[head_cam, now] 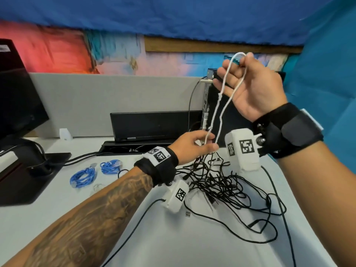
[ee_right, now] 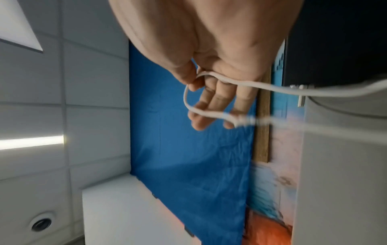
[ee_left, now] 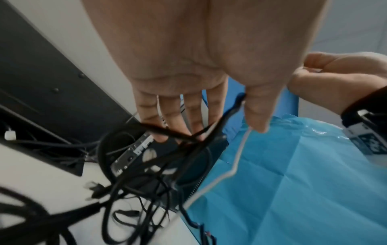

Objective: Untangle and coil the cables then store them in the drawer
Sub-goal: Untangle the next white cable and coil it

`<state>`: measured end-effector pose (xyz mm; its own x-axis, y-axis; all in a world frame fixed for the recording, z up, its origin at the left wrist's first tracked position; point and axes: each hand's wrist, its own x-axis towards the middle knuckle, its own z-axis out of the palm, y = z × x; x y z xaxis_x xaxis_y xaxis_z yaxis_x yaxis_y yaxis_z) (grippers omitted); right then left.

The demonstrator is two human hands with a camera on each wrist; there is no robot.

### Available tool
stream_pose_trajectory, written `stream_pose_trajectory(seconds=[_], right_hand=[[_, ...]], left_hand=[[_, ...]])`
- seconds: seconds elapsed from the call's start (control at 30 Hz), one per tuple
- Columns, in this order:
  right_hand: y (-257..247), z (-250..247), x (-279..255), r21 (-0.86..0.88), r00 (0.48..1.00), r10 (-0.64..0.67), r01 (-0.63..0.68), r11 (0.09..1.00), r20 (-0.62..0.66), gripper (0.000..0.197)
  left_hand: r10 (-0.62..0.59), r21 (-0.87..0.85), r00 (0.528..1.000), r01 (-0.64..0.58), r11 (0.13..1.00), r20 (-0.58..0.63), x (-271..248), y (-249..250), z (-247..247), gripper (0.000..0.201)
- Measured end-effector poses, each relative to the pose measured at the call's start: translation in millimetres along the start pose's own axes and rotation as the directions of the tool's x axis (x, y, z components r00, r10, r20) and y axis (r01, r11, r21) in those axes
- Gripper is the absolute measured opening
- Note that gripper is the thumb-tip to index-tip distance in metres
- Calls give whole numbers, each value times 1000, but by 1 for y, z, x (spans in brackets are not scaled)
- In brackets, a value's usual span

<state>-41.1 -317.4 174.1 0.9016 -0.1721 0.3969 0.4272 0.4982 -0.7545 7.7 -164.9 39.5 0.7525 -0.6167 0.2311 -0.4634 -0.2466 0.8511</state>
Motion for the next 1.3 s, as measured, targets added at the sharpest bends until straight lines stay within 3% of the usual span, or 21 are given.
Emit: stream_pose_trajectory(seconds=[0.07, 0.13, 0.17, 0.23, 0.3, 0.37, 0.43, 0.5, 0.53, 0.6, 0.63, 0.67, 0.73, 0.8, 0.87, 0.93, 1.0, 1.07, 1.13, 1.2, 1.3], right_hand=[[9, 8, 2, 59, 1000, 3, -2, 998, -13, 29], [16, 15, 4, 11, 1000, 5, -5, 1000, -8, 29], [17, 15, 5, -67, 1000, -8, 8, 998, -3, 30], [18, 7, 6, -363, 996, -91, 90, 927, 16, 32], [25, -9, 3, -718, 979, -158, 200, 667, 126, 33], [42, -28, -5, -882, 968, -98, 252, 398, 232, 36], [64, -46, -17, -923, 967, -112, 251, 291, 228, 54], [83, -56, -28, -919, 968, -181, 224, 323, 173, 75], [90, -60, -32, -908, 982, -147, 170, 384, 122, 81], [103, -65, -42, -867, 993, 106, -13, 498, 45, 77], [109, -67, -48, -859, 968, 243, -74, 507, 60, 63], [116, -70, -53, -874, 940, 329, -80, 479, 95, 44], [123, -77, -59, -920, 915, 370, 6, 391, 163, 15], [124, -85, -57, -949, 906, 396, 21, 314, 151, 17], [119, -89, -50, -964, 891, 444, -29, 264, 95, 24], [112, -92, -43, -980, 874, 481, -39, 197, 62, 22], [102, -92, -37, -995, 884, 465, -4, 100, 43, 18], [89, -93, -31, -987, 934, 357, -28, 158, 31, 20], [74, -90, -27, -926, 973, 232, -77, 369, 11, 22], [61, -81, -23, -855, 992, 123, -56, 516, 9, 23], [54, -59, -21, -808, 999, 27, 15, 589, 38, 28]], left_hand=[[8, 14, 996, -10, 1000, 92, -1, 4, 7, 13], [44, 103, 994, -54, 993, 100, 2, 11, 12, 16], [51, 104, 997, -57, 993, 60, 3, 13, 12, 21], [22, -67, 999, -25, 997, -41, 5, 14, 7, 28], [-49, -301, 987, 0, 954, -154, 9, 9, -2, 37], [-157, -506, 951, 1, 863, -265, 15, 6, -10, 40], [-253, -667, 923, -7, 745, -291, 19, 6, -18, 40], [-299, -750, 909, -21, 661, -290, 19, 9, -24, 39], [-310, -776, 909, -23, 630, -279, 18, 11, -27, 39], [-326, -825, 913, -23, 564, -248, 18, 11, -31, 40], [-323, -833, 917, -17, 553, -234, 17, 12, -32, 40], [-315, -815, 919, -13, 579, -238, 16, 14, -34, 40], [-256, -651, 911, -18, 759, -324, 15, 17, -37, 41], [-157, -459, 903, -50, 887, -401, 13, 22, -41, 42], [-140, -507, 918, -74, 859, -372, 12, 27, -44, 40], [-137, -663, 943, -105, 741, -302, 15, 31, -49, 38], [-119, -679, 943, -133, 722, -311, 19, 34, -53, 37], [-92, -614, 928, -163, 772, -361, 20, 35, -56, 37], [-80, -506, 928, -125, 854, -364, 18, 32, -55, 38], [-53, -284, 951, -37, 958, -304, 11, 28, -49, 30], [43, -12, 992, -45, 999, -120, 5, 31, -29, 12]])
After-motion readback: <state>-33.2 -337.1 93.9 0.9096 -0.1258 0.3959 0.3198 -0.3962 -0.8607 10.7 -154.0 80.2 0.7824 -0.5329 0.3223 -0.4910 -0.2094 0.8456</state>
